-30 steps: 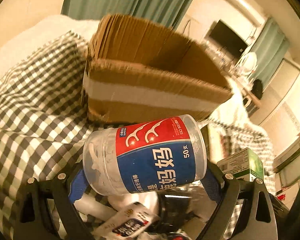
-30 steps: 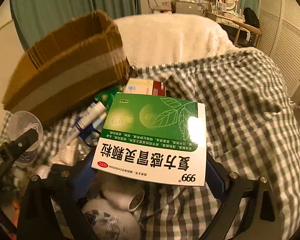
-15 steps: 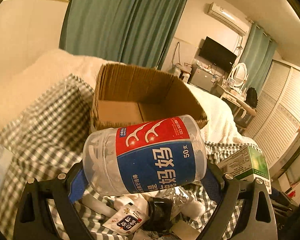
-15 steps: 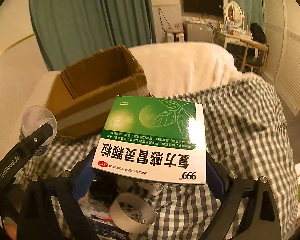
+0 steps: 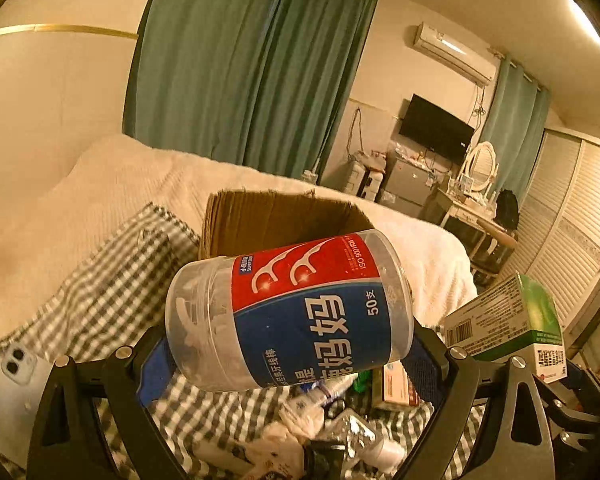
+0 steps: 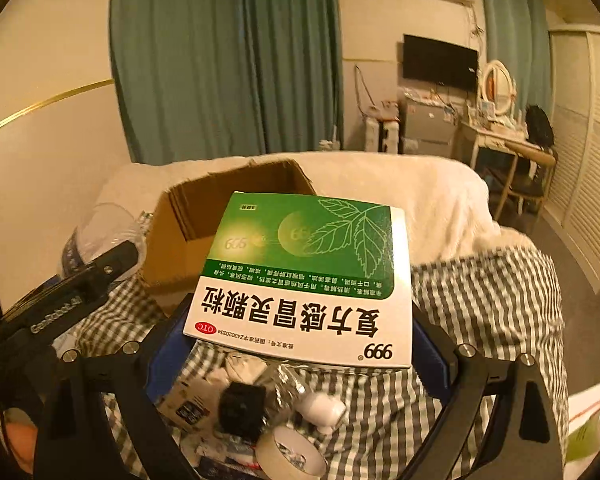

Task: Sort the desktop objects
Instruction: 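Open the left tool over the cardboard box while the right tool drops the green box in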

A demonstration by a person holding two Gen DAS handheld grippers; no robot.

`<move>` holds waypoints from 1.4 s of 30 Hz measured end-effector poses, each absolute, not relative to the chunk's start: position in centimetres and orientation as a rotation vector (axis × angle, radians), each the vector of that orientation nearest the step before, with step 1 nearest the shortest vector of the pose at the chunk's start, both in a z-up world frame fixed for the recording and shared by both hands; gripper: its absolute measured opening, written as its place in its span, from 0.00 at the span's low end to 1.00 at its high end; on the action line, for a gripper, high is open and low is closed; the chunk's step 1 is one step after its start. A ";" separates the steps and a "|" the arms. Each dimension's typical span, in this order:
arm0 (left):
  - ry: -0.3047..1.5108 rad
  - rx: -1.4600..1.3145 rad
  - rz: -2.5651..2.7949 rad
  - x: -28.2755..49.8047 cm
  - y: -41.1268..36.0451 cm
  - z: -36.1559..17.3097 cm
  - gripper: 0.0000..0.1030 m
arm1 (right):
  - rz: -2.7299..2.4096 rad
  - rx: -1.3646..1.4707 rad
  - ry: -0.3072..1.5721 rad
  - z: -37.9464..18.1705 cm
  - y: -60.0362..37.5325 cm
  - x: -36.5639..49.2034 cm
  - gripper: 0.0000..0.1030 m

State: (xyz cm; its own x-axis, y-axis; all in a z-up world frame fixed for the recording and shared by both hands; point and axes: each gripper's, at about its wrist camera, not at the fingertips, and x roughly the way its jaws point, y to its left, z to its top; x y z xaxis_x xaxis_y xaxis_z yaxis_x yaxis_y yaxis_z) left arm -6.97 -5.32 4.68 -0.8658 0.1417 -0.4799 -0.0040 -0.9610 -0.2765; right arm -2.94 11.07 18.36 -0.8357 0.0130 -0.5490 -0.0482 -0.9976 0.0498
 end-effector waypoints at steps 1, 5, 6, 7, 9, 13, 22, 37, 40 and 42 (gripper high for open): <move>-0.414 -0.781 2.935 -7.1 -5.4 4.8 0.93 | 2.988 -0.874 0.086 18.9 10.9 -3.3 0.91; -0.431 -0.761 2.940 -8.7 -5.8 6.1 0.93 | 3.022 -0.837 0.063 20.2 10.4 -4.5 0.91; -0.432 -0.754 2.942 -9.0 -5.9 6.3 0.93 | 3.031 -0.829 0.062 20.5 10.3 -4.9 0.91; -0.438 -0.744 2.945 -9.4 -6.0 6.6 0.93 | 3.040 -0.821 0.066 20.9 10.3 -5.4 0.91; -0.451 -0.730 2.942 -10.4 -6.3 7.3 0.93 | 3.055 -0.805 0.074 21.5 10.5 -6.6 0.91; -0.471 -0.711 2.968 -13.1 -6.9 8.1 0.93 | 3.080 -0.785 0.083 22.6 10.4 -9.4 0.91; -0.562 -0.874 2.949 -20.8 -7.7 4.1 0.93 | 3.088 -0.895 0.173 20.5 10.7 -17.9 0.90; -0.429 -0.968 2.895 -22.4 -8.8 -0.5 0.91 | 3.044 -0.960 0.256 15.0 10.0 -25.1 0.91; -0.457 -0.996 2.886 -21.6 -9.1 -0.9 0.91 | 3.048 -0.968 0.294 15.0 10.4 -24.9 0.93; -0.442 -1.008 2.904 -20.8 -9.3 -1.2 0.92 | 3.048 -0.945 0.315 15.3 10.6 -24.1 0.97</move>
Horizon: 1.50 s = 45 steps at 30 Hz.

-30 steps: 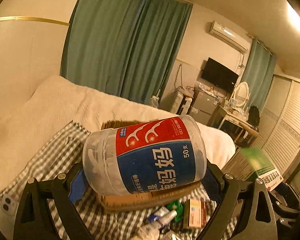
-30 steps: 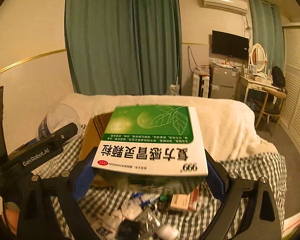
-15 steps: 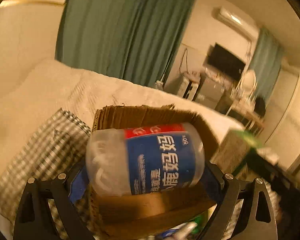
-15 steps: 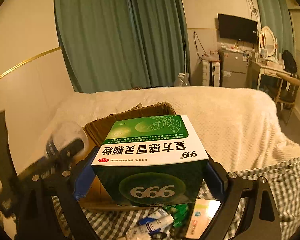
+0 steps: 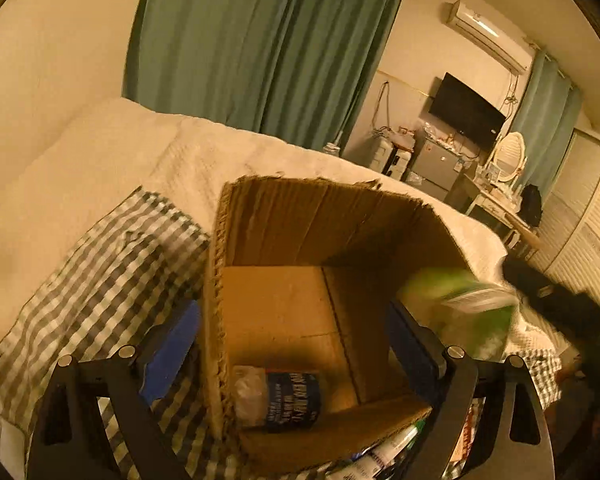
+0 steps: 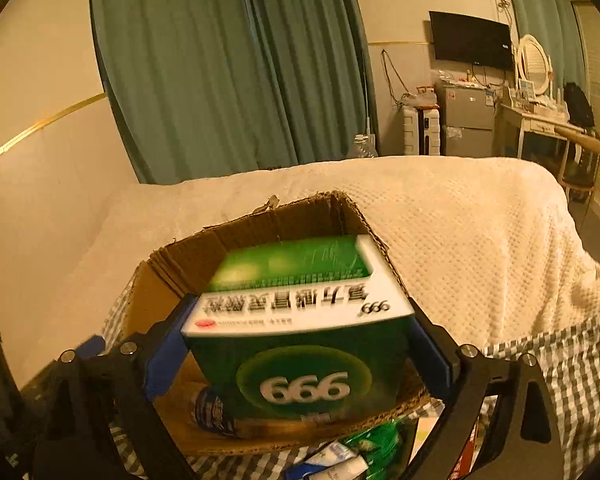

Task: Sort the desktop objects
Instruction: 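Open the left tool over the cardboard box while the right tool drops the green box in, then move both tools back over the pile of items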

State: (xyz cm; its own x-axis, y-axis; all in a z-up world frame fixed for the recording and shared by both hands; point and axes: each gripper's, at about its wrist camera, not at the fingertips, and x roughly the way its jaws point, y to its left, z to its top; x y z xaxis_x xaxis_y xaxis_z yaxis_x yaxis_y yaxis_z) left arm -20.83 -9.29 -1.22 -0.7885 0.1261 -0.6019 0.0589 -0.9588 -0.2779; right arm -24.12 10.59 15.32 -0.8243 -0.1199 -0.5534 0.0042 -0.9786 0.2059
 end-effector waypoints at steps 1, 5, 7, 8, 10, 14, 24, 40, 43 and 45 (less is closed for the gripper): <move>-0.431 -1.018 2.909 -20.5 -9.4 -1.3 0.93 | -2.932 0.887 -0.309 15.8 10.8 -23.4 0.99; -0.427 -1.026 2.885 -18.3 -9.5 -0.8 0.95 | -2.959 0.819 -0.301 17.6 12.1 -20.0 0.99; -0.414 -1.026 2.867 -16.9 -9.3 -0.5 0.98 | -2.981 0.796 -0.283 18.5 13.2 -17.8 0.99; -0.409 -1.028 2.857 -16.0 -9.1 -0.4 0.99 | -2.994 0.795 -0.274 18.7 13.8 -16.7 0.99; -0.398 -1.044 2.830 -14.5 -8.4 -0.7 0.99 | -3.019 0.802 -0.261 19.0 15.1 -14.5 0.99; -0.351 -1.121 2.777 -11.5 -6.9 -2.5 0.99 | -3.063 0.852 -0.272 18.0 17.6 -10.2 0.99; 0.008 -1.282 2.676 -5.7 -3.9 -8.0 0.99 | -3.005 1.085 -0.214 9.8 18.7 -4.4 0.99; 0.226 -1.375 2.558 -4.4 -2.3 -10.7 0.89 | -2.593 1.375 0.026 3.2 12.8 -0.3 0.85; 0.236 -1.388 2.535 -4.6 -2.0 -11.0 0.83 | -2.569 1.411 0.041 2.4 12.7 -0.5 0.76; 0.234 -1.397 2.526 -4.7 -2.0 -11.2 0.82 | -2.550 1.420 0.043 2.2 12.6 -0.6 0.74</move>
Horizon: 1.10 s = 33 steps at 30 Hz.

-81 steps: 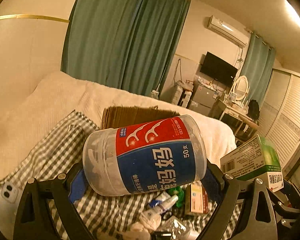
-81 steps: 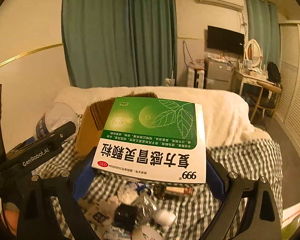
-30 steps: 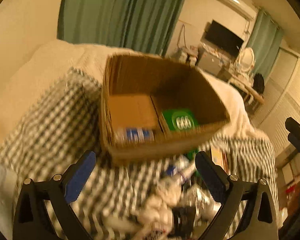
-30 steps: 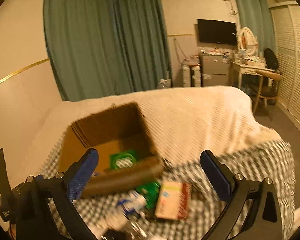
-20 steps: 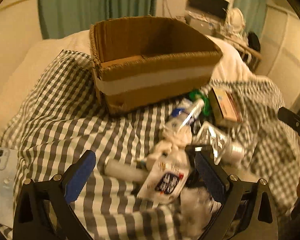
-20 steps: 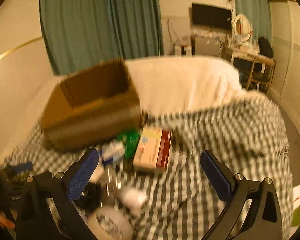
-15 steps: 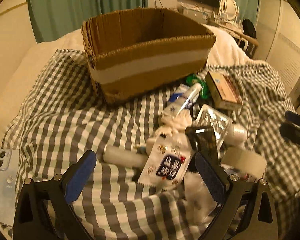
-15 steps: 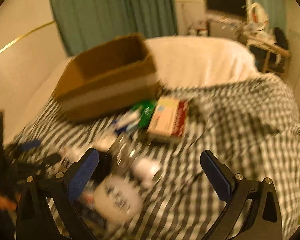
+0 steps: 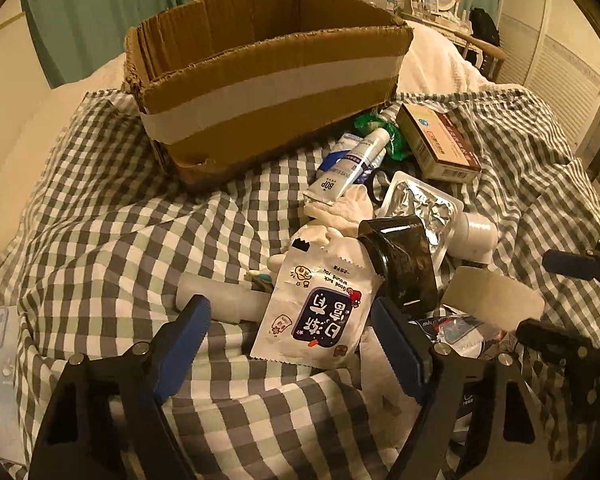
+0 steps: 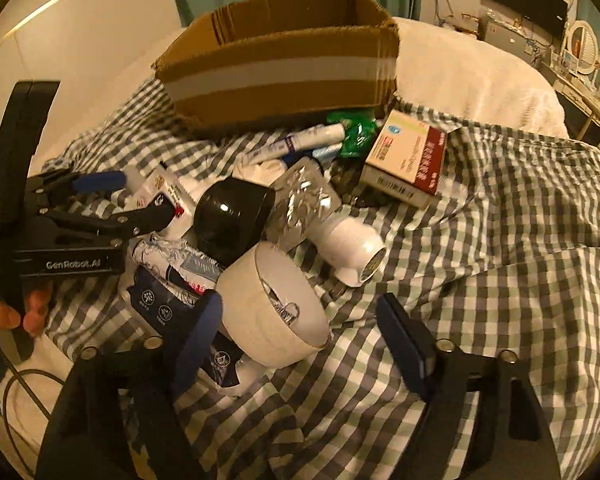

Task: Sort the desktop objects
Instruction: 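Move both tools back over the pile of items, then grasp the white snack packet with the left tool while the right tool grasps the white tape roll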

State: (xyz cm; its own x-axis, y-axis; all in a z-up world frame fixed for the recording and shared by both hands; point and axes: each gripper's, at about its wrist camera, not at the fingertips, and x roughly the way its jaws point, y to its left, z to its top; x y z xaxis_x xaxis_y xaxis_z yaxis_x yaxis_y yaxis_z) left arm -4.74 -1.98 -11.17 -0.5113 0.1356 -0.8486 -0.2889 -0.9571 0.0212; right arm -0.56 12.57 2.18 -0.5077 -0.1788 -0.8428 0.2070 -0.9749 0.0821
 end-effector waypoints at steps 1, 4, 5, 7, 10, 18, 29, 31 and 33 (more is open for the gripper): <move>0.227 -1.401 2.521 -4.8 -2.0 -11.2 0.82 | -2.542 1.420 0.048 2.1 12.4 -0.5 0.74; 0.204 -1.404 2.519 -5.0 -2.1 -11.2 0.77 | -2.518 1.423 0.080 2.0 11.9 -0.3 0.73; 0.203 -1.409 2.520 -5.1 -2.2 -11.2 0.73 | -2.506 1.424 0.088 2.0 11.7 -0.3 0.71; 0.198 -1.417 2.521 -5.2 -2.2 -11.3 0.71 | -2.482 1.434 0.103 1.7 11.3 -0.2 0.62; 0.193 -1.413 2.516 -5.2 -2.1 -11.3 0.67 | -2.469 1.454 0.120 1.3 11.1 -0.2 0.44; 0.145 -1.435 2.460 -5.6 -2.2 -11.7 0.88 | -2.541 1.433 -0.029 2.2 13.5 -0.4 0.33; 0.255 -1.437 2.488 -5.4 -1.4 -11.8 0.57 | -2.580 1.419 -0.113 2.9 15.0 -0.5 0.30; 0.244 -1.433 2.469 -5.2 -1.5 -11.7 0.39 | -2.585 1.416 -0.119 2.9 15.2 -0.5 0.30; 0.257 -1.415 2.484 -4.8 -1.5 -11.4 0.29 | -2.589 1.415 -0.129 2.9 15.5 -0.5 0.30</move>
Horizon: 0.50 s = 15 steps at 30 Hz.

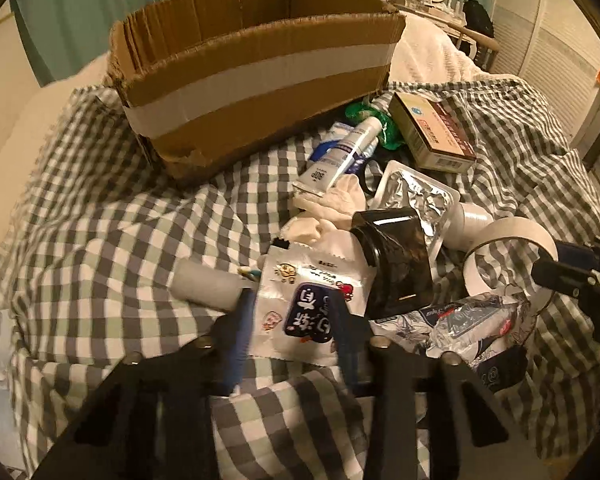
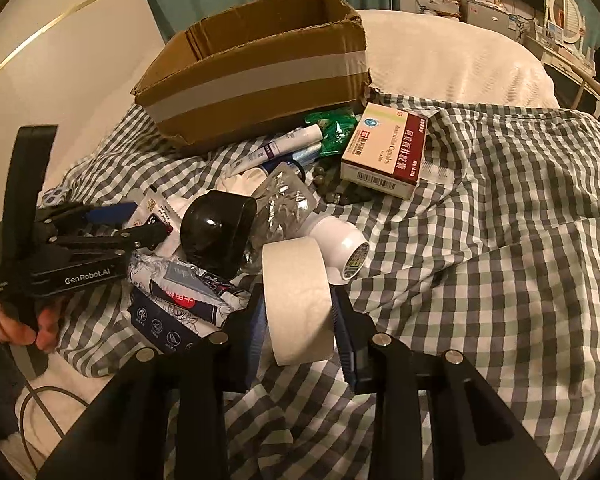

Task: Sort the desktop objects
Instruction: 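Grasp the white snack packet with the left tool while the right tool grasps the white tape roll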

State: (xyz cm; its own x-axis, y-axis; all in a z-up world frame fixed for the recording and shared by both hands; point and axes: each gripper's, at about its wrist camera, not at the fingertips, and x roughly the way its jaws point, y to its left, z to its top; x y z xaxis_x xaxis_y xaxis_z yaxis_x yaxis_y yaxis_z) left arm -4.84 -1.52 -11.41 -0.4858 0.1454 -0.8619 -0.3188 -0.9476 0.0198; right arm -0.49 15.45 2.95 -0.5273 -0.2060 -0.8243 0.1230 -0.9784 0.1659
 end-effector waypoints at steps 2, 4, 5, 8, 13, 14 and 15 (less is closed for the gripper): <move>0.226 -1.400 2.459 -4.7 -1.6 -11.0 0.16 | -2.594 1.413 -0.137 3.0 15.7 -0.5 0.30; 0.205 -1.385 2.429 -4.4 -1.5 -10.7 0.16 | -2.596 1.413 -0.144 3.0 15.8 -0.5 0.30; 0.198 -1.378 2.423 -4.3 -1.5 -10.7 0.16 | -2.599 1.412 -0.146 3.0 15.9 -0.5 0.30; 0.193 -1.408 2.392 -4.7 -1.2 -11.2 0.16 | -2.596 1.416 -0.153 2.9 16.0 -0.6 0.30; 0.166 -1.471 2.351 -5.5 -1.2 -12.3 0.45 | -2.591 1.421 -0.160 2.9 16.0 -0.6 0.30; 0.126 -1.492 2.324 -5.8 -1.4 -12.6 0.50 | -2.591 1.421 -0.159 2.9 16.1 -0.6 0.30; 0.106 -1.503 2.313 -5.9 -1.5 -12.8 0.51 | -2.591 1.422 -0.157 2.9 16.0 -0.6 0.30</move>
State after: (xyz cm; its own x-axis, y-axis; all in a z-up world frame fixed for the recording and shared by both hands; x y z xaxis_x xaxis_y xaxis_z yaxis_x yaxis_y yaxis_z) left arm -5.92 -1.48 -12.79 -0.3566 0.2710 -0.8941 -0.3518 -0.9255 -0.1402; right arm -0.58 16.05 2.86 -0.5257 -0.2092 -0.8245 0.1078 -0.9779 0.1793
